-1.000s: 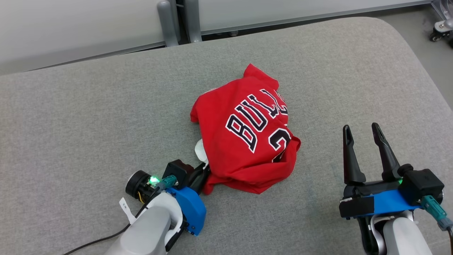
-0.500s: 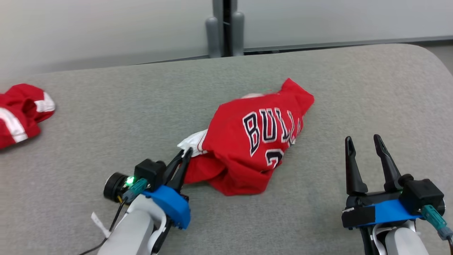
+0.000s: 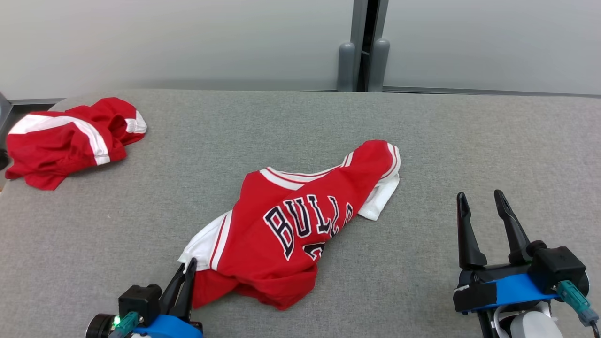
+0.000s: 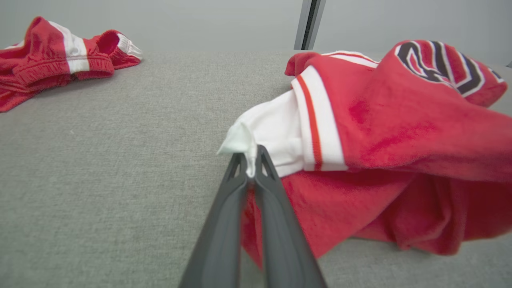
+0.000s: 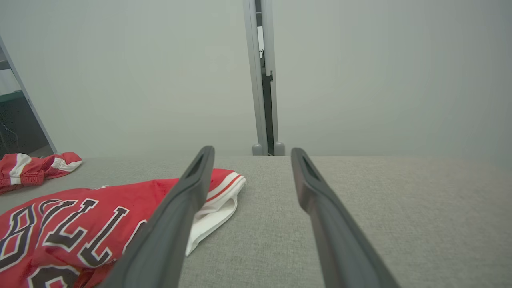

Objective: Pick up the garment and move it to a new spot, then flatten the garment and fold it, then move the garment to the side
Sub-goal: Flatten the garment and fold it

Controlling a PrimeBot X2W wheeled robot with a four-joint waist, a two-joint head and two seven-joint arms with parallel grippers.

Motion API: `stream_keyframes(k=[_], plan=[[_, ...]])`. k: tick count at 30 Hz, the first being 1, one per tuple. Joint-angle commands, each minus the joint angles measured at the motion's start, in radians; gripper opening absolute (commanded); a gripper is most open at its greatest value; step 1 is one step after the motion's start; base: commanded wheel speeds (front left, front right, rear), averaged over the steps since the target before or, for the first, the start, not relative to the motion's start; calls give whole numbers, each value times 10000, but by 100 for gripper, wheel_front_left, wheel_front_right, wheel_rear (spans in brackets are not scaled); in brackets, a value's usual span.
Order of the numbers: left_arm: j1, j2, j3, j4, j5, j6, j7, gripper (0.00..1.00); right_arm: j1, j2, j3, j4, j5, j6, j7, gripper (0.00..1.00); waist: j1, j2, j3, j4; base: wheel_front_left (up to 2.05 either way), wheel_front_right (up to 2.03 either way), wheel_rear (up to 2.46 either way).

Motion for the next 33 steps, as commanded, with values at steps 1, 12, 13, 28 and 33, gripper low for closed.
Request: stream_keyframes(k=[1,12,13,28,33], plan=[[182,66,167,-85,3,-6,-3,0,65,-2,1,18,-23,-3,-10,100,0,0,-29,99,0,0,0],[230,-356,533,-2,300,-253,-3,76,63,-2,62,115,45,-3,-9,100,0,0,-159,39,0,0,0],[237,-382,616,-28,352,-196,-1,100,73,-2,35,109,40,-3,-9,100,0,0,-163,13,0,0,0],[309,-602,1717,-663,1026,-233,-1,100,41,-2,-19,109,56,-3,-9,100,0,0,-116,-268,0,0,0],[242,-643,1997,-274,1107,-332,-1,100,52,-2,-31,97,46,-3,-9,100,0,0,-94,-347,0,0,0]])
